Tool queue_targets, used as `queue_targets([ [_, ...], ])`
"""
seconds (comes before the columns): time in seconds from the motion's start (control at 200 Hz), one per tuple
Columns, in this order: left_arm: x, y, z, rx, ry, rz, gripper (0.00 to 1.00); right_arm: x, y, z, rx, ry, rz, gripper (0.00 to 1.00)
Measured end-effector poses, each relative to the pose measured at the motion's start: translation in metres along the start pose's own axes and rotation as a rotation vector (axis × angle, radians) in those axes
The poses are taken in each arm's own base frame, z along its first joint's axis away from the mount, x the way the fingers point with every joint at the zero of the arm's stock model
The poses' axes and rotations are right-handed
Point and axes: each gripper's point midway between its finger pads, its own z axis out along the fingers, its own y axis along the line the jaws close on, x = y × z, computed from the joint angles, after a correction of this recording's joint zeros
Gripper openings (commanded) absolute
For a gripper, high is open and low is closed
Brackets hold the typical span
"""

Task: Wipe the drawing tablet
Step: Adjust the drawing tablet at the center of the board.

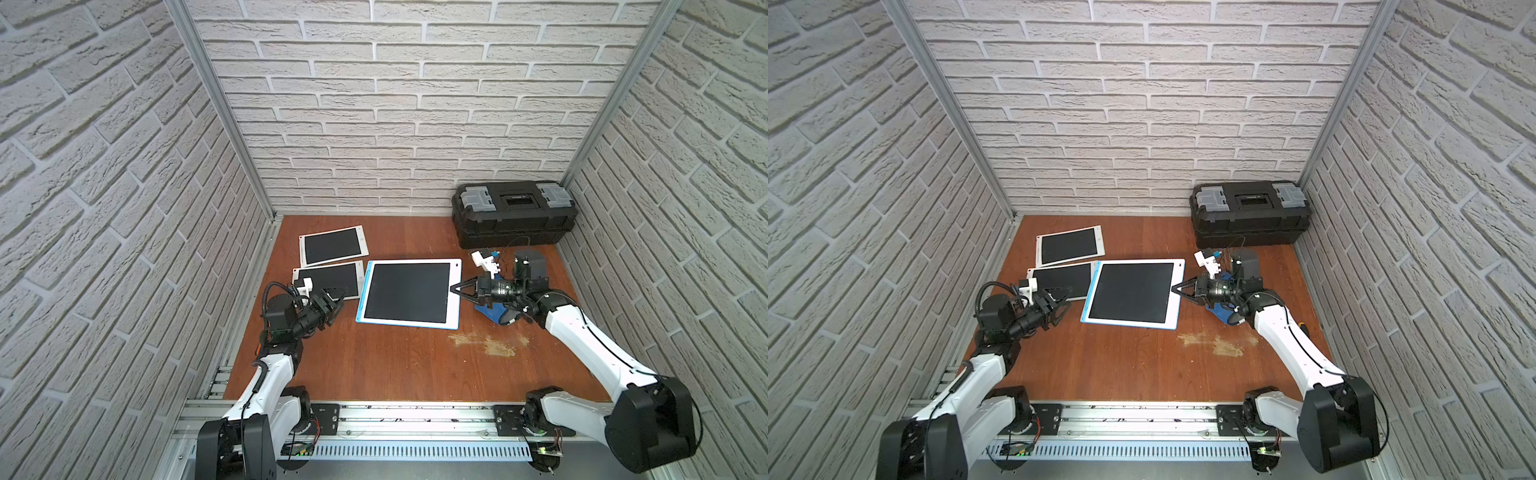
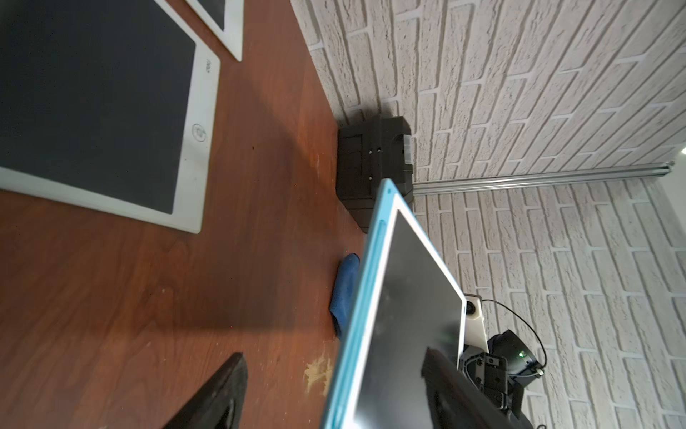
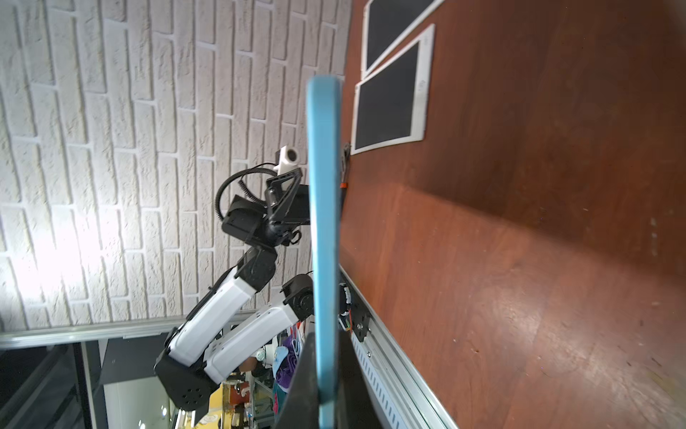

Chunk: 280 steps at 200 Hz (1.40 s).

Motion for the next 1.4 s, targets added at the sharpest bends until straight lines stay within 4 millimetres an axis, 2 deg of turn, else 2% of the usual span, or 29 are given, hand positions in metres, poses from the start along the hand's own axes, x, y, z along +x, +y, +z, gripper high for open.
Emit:
queue_targets([
  [0.125, -0.003, -0.016, -0.001, 0.062, -0.001, 0.013, 0.68, 0.006, 0.019, 0.001, -0.047, 0.022, -0.052, 0.03],
  [0.325, -0.002, -0.038, -0.004, 0.135, 0.004, 0.029, 0.66, 0.012, 0.015, 0.010, -0.050, 0.064, -0.031, 0.03],
  [0.455, 0.006, -0.049, -0.006, 0.165, 0.027, 0.056, 0.63, 0.016, 0.016, 0.013, -0.053, 0.078, -0.035, 0.03],
  [0.66, 0.028, -0.054, 0.000, 0.180, 0.112, 0.069, 0.61, 0.020, 0.019, 0.016, -0.056, 0.095, -0.047, 0.03],
  [0.8, 0.035, -0.056, -0.001, 0.186, 0.136, 0.080, 0.53, 0.020, 0.020, 0.016, -0.056, 0.099, -0.052, 0.03],
  [1.05, 0.038, -0.062, -0.005, 0.198, 0.134, 0.108, 0.34, 0.020, 0.021, 0.015, -0.046, 0.107, -0.070, 0.03],
  [1.15, 0.039, -0.062, -0.006, 0.198, 0.134, 0.107, 0.32, 0.021, 0.017, 0.016, -0.035, 0.112, -0.062, 0.03],
  [1.225, 0.039, -0.062, -0.007, 0.198, 0.135, 0.106, 0.19, 0.022, 0.014, 0.017, -0.026, 0.114, -0.058, 0.03],
  [1.28, 0.040, -0.064, -0.007, 0.201, 0.134, 0.110, 0.00, 0.022, 0.013, 0.016, -0.020, 0.114, -0.054, 0.03],
  [1.4, 0.040, -0.075, -0.011, 0.230, 0.131, 0.124, 0.00, 0.022, 0.003, 0.017, 0.016, 0.111, -0.026, 0.03],
])
